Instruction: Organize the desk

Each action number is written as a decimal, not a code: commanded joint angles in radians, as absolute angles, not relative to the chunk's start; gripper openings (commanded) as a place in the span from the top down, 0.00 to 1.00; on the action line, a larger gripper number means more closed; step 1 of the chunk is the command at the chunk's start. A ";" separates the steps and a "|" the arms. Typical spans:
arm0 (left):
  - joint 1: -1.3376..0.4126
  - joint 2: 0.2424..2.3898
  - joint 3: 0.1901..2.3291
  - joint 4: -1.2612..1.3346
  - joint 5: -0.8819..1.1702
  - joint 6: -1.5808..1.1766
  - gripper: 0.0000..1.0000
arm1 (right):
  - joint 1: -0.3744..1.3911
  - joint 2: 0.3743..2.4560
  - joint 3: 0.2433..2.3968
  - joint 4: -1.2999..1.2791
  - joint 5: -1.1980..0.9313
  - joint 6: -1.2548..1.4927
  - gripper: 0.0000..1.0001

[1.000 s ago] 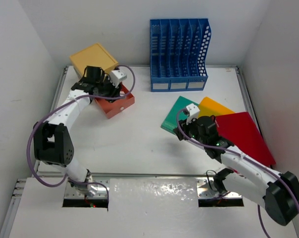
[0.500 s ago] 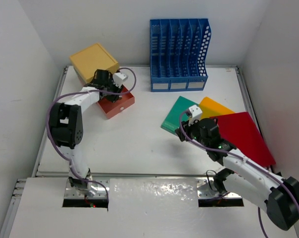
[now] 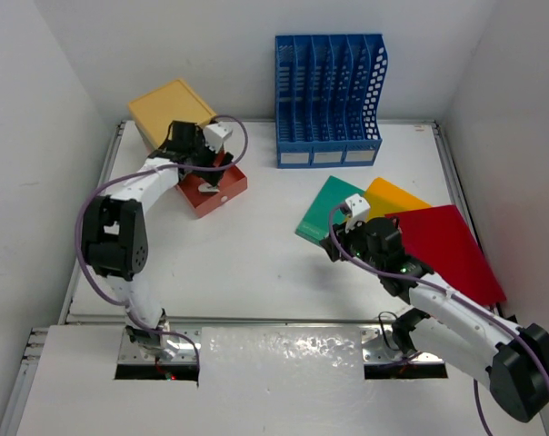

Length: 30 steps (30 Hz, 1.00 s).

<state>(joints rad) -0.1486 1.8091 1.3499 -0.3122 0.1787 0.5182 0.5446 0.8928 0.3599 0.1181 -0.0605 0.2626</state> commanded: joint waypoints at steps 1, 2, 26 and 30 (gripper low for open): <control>-0.147 1.703 1.396 -0.310 0.224 0.491 0.10 | 0.545 0.868 0.353 0.153 -0.083 0.278 0.51; -0.152 1.692 1.381 -0.328 0.274 0.482 0.14 | 0.546 0.864 0.342 0.158 -0.084 0.278 0.51; -0.318 1.864 1.141 -0.210 -0.081 0.503 0.92 | 0.546 0.900 0.321 0.207 -0.095 0.288 0.54; -0.313 1.862 1.137 -0.111 -0.210 0.485 0.85 | 0.546 0.896 0.318 0.201 -0.094 0.282 0.54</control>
<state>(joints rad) -0.3233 1.8687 1.1095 -0.2268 -0.0628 0.5098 0.5446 0.8989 0.3126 0.1562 -0.0895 0.2871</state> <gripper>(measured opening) 0.139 0.460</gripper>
